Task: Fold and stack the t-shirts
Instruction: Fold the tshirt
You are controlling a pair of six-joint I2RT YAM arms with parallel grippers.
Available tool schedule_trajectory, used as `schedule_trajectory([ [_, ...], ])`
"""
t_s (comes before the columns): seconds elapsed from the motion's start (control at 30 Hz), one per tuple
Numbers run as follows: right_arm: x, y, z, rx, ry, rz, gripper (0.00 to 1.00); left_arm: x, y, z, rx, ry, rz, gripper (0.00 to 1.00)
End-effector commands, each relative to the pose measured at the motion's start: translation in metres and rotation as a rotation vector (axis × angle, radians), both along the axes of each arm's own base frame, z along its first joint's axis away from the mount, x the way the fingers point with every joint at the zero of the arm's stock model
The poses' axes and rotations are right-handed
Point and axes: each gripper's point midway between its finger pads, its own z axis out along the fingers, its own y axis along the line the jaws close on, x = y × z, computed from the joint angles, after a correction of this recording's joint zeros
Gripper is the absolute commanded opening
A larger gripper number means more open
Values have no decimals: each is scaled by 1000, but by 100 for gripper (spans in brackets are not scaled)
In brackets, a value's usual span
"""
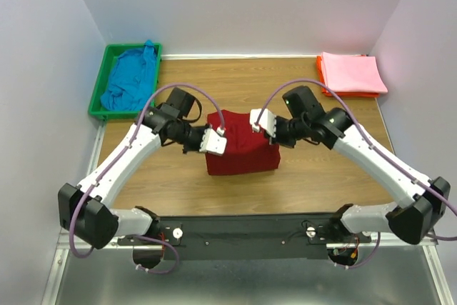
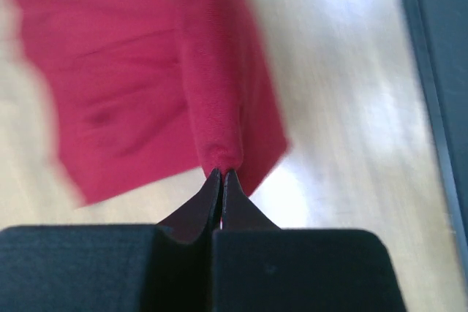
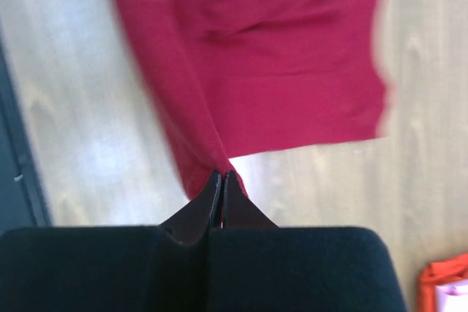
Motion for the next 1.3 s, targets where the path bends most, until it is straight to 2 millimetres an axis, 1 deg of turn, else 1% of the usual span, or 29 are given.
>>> schedule_trajectory([
  [0.0, 35, -14, -10, -66, 26, -51, 0, 35, -4, 31, -57, -42, 34, 0],
  [0.03, 46, -14, -22, -90, 44, -36, 0, 51, 1, 17, -32, -2, 57, 0],
  [0.07, 57, -17, -28, -95, 54, -42, 0, 59, -3, 13, -28, 7, 47, 0],
  [0.13, 84, -22, -30, -74, 47, -62, 0, 90, 0, 0, -18, 43, 85, 0],
  [0.17, 94, -22, -37, -87, 45, -52, 0, 99, 1, -6, -13, 50, 89, 0],
  [0.2, 102, -23, -55, -114, 79, -53, 1, 107, 1, -11, -10, 60, 96, 0],
  [0.23, 116, -22, -57, -109, 65, -52, 0, 124, 0, -21, -1, 75, 107, 0],
  [0.27, 124, -22, -75, -125, 101, -53, 0, 130, 0, -27, 5, 88, 114, 0],
  [0.33, 144, -21, -88, -112, 99, -74, 0, 147, -2, -46, 20, 117, 132, 0],
  [0.4, 153, -21, -106, -114, 130, -93, 1, 165, -6, -57, 14, 101, 158, 0],
  [0.43, 157, -21, -125, -120, 158, -96, 1, 171, -6, -69, 23, 129, 191, 0],
  [0.5, 157, -21, -144, -133, 188, -104, 1, 178, -9, -80, 21, 138, 202, 0],
  [0.53, 158, -19, -155, -128, 210, -114, 1, 174, -9, -91, 26, 173, 209, 0],
  [0.6, 152, -19, -167, -127, 243, -122, 1, 164, -9, -101, 29, 210, 205, 0],
  [0.67, 143, -16, -169, -107, 278, -130, 1, 141, -8, -116, 44, 257, 192, 0],
  [0.7, 129, -20, -177, -117, 312, -130, 1, 132, -6, -119, 48, 263, 190, 0],
  [0.73, 122, -17, -172, -106, 309, -124, 1, 112, -2, -124, 57, 287, 184, 0],
  [0.8, 100, -16, -170, -100, 337, -120, 1, 94, -4, -127, 53, 285, 165, 0],
  [0.83, 78, -16, -178, -112, 378, -106, 1, 76, -1, -128, 58, 297, 158, 0],
  [0.87, 65, -16, -177, -109, 394, -102, 1, 70, -1, -127, 52, 294, 152, 0],
  [0.9, 57, -14, -164, -83, 389, -112, 1, 64, 0, -126, 50, 291, 148, 0],
  [0.93, 37, -11, -157, -64, 412, -112, 1, 52, 2, -122, 44, 285, 138, 0],
  [1.0, 21, -8, -157, -51, 452, -123, 1, 44, 3, -115, 31, 268, 124, 1],
  [1.03, 16, -6, -145, -19, 462, -156, 7, 35, 3, -105, 8, 259, 113, 8],
  [1.07, 16, -4, -138, -3, 470, -180, 17, 32, 2, -100, -4, 250, 104, 26],
  [1.1, 18, -2, -131, 15, 476, -208, 28, 32, 0, -93, -23, 226, 94, 31],
  [1.13, 18, 3, -121, 47, 489, -225, 45, 30, -5, -80, -60, 184, 78, 35],
  [1.2, 26, 13, -101, 116, 519, -272, 52, 31, -13, -68, -93, 138, 66, 43],
  [1.27, 33, 22, -96, 166, 598, -316, 52, 35, -27, -57, -123, 84, 52, 46],
])
